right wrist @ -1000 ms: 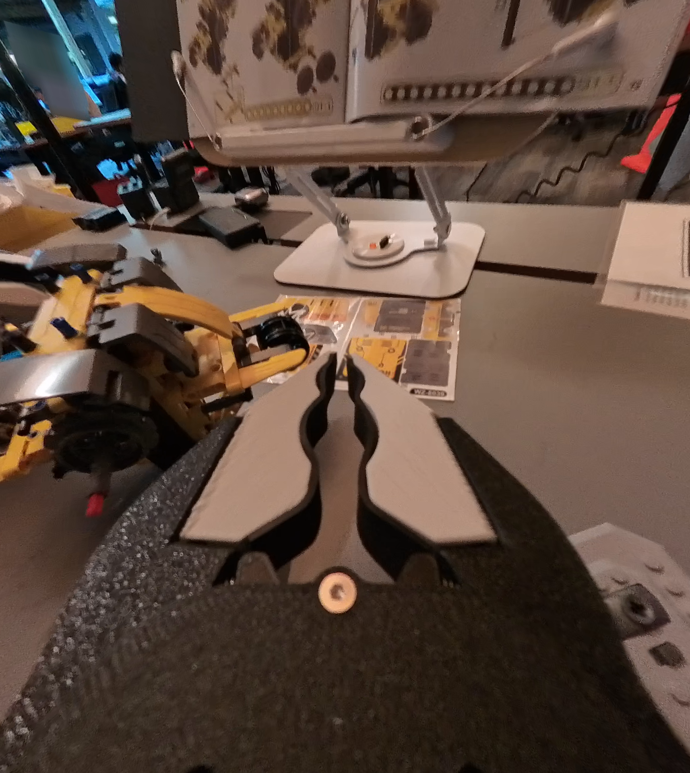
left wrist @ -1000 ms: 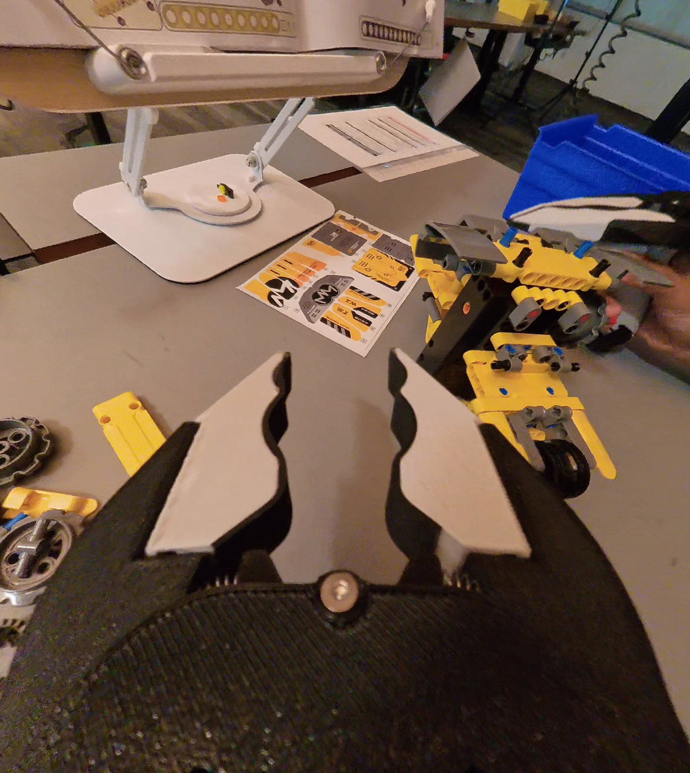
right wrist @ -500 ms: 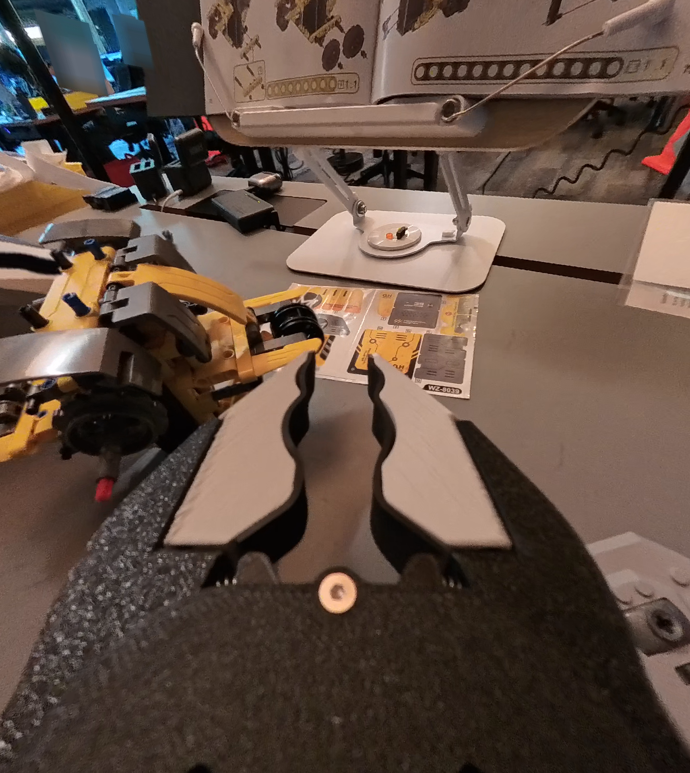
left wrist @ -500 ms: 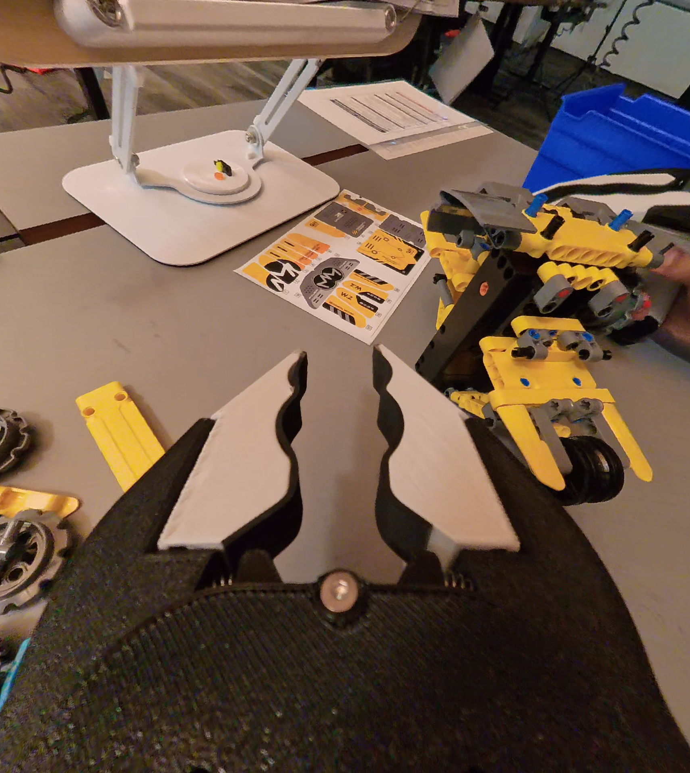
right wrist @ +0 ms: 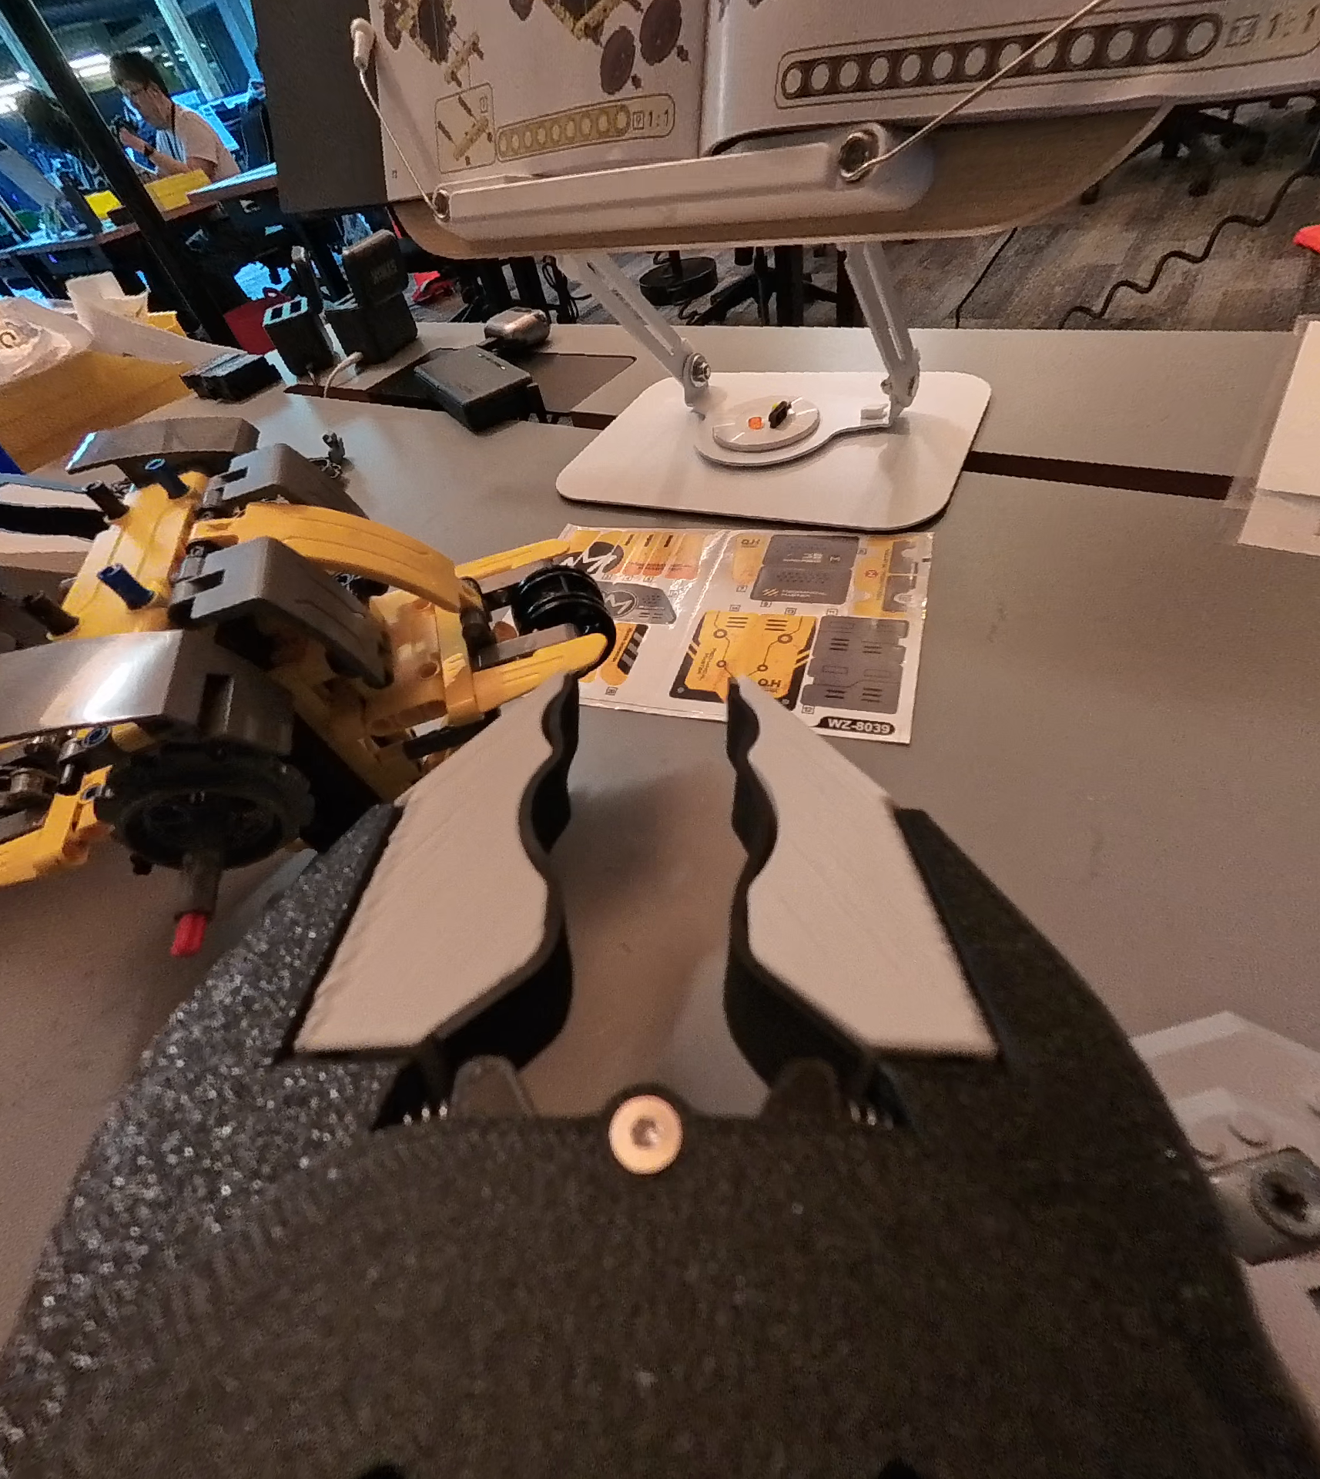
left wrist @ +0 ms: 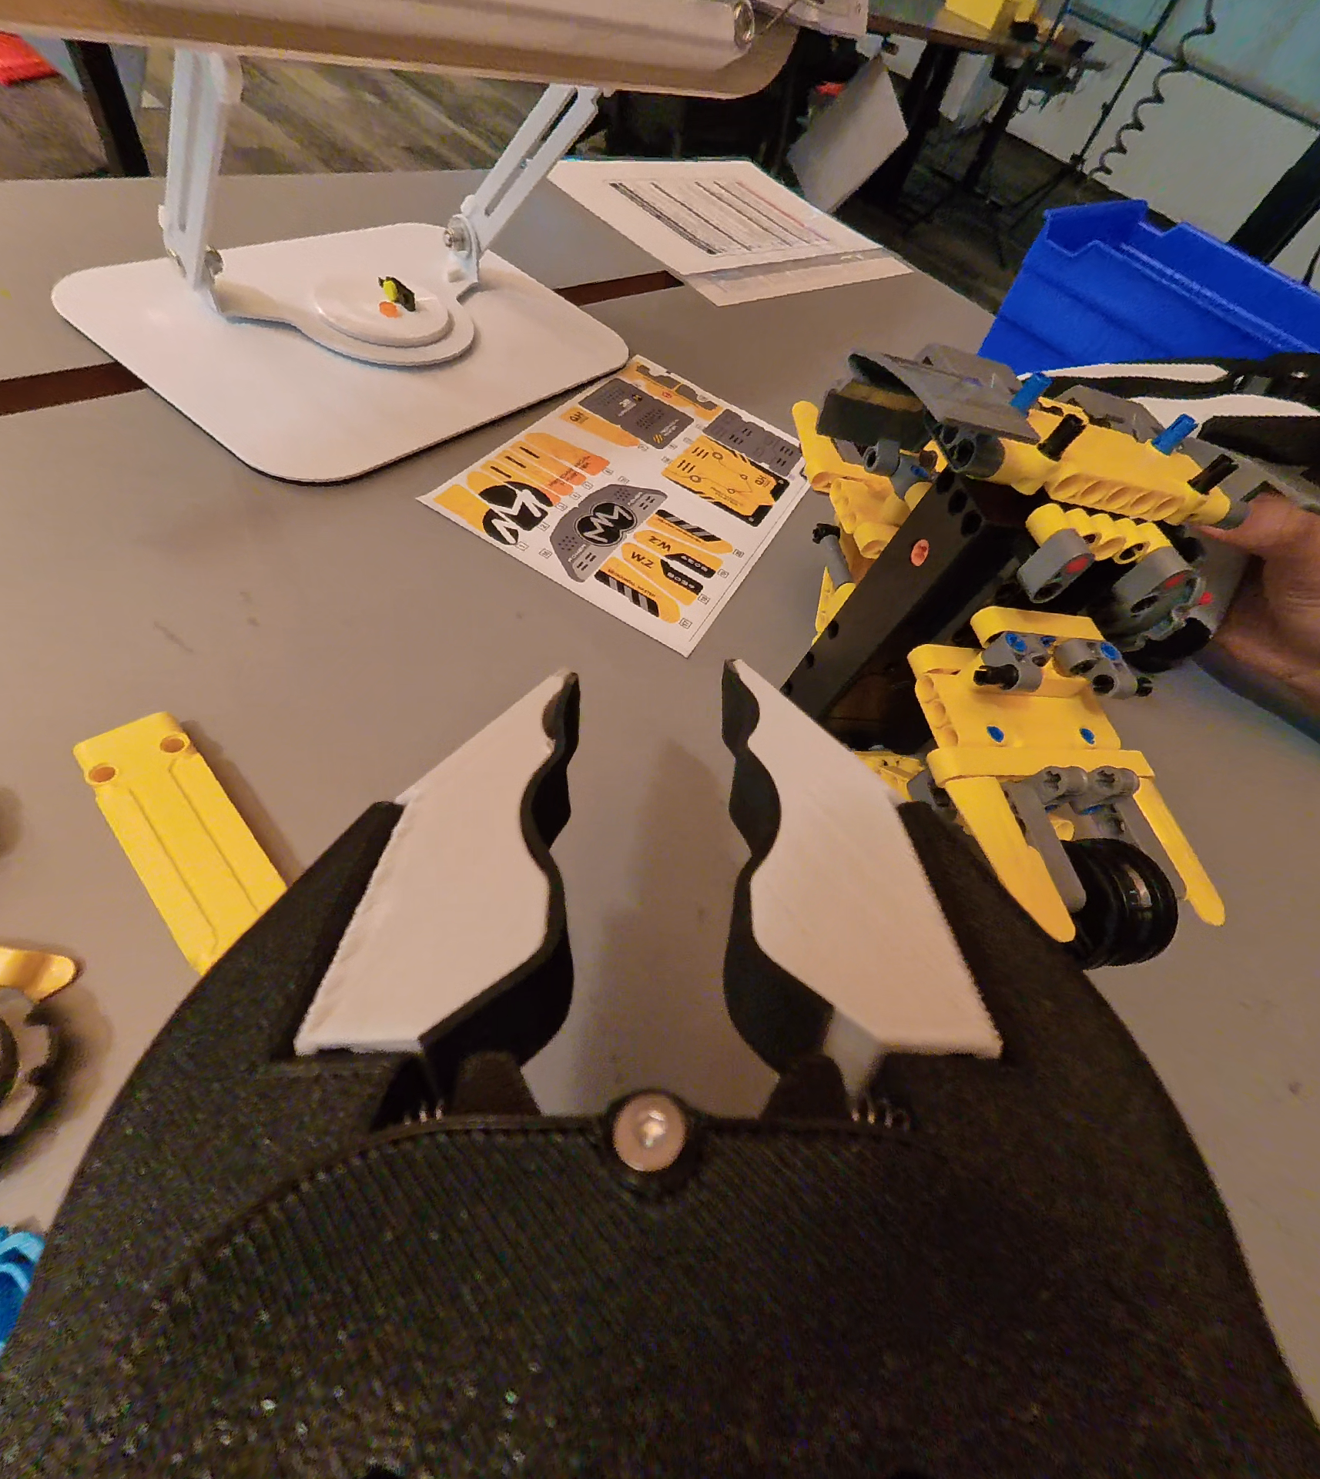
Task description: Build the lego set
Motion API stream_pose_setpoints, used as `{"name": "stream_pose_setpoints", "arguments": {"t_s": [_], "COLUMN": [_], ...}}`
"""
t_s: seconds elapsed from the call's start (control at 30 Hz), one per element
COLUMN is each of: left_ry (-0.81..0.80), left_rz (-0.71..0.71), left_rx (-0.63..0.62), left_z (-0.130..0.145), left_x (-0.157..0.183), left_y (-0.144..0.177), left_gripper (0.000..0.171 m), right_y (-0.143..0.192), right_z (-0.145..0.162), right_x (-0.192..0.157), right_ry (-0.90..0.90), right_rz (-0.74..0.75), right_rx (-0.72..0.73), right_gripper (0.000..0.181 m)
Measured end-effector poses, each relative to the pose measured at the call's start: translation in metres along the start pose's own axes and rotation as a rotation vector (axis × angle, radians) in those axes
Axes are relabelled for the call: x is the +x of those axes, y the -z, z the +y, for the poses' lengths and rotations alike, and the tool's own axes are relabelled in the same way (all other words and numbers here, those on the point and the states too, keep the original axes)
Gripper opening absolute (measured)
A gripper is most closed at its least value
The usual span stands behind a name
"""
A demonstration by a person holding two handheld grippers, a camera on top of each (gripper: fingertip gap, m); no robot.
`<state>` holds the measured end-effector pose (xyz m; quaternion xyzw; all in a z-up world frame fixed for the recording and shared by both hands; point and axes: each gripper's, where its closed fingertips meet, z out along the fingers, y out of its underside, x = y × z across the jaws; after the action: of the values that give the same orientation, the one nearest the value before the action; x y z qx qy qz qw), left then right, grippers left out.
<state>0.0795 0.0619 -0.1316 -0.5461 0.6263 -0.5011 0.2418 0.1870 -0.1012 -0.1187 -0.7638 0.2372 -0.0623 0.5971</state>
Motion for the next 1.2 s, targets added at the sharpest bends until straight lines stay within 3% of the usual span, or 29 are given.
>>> {"name": "stream_pose_setpoints", "arguments": {"t_s": [0.33, 0.5, 0.73, 1.2], "left_ry": [0.001, -0.026, -0.035, -0.026], "left_rz": [0.015, 0.000, 0.007, 0.008], "left_rx": [-0.005, 0.015, -0.003, -0.028], "left_z": [-0.002, -0.010, -0.006, 0.002], "left_x": [0.001, 0.001, 0.002, -0.002], "left_y": [0.001, 0.008, 0.007, 0.001], "left_gripper": [0.036, 0.038, 0.040, 0.041], "right_y": [-0.001, -0.005, -0.005, -0.004], "right_z": [0.003, 0.018, 0.018, 0.018], "right_x": [0.006, 0.004, 0.007, 0.004], "right_ry": [-0.007, 0.016, -0.066, -0.044], "right_rz": [0.037, 0.043, 0.004, -0.003], "right_rx": [-0.027, -0.120, -0.118, -0.121], "right_gripper": [0.049, 0.046, 0.046, 0.046]}}
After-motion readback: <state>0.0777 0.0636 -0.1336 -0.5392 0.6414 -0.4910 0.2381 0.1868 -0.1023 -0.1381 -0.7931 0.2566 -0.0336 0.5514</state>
